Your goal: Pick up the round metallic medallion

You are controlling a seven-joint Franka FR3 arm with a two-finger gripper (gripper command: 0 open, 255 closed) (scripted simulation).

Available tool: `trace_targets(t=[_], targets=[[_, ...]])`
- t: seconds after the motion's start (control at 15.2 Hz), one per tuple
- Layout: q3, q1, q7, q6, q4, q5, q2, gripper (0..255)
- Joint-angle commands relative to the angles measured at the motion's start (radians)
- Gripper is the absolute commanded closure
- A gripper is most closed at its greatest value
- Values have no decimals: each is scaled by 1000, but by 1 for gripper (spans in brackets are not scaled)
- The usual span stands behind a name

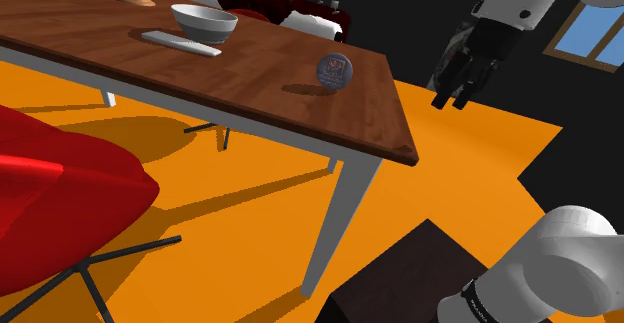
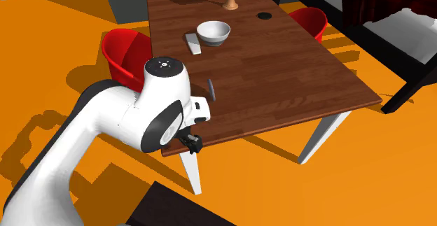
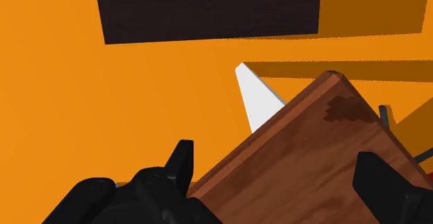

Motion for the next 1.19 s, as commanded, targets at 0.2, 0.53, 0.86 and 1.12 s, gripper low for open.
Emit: trace_targets(t=[0.2, 0.53, 0.86, 1.12], targets=[[-25, 24, -104, 42, 74, -33, 119, 0], [-53, 62, -268, 90, 225, -73, 318, 0], [-63, 95, -422, 108, 408, -97, 516, 0], [-59, 118, -536, 101, 577, -112, 674, 0]])
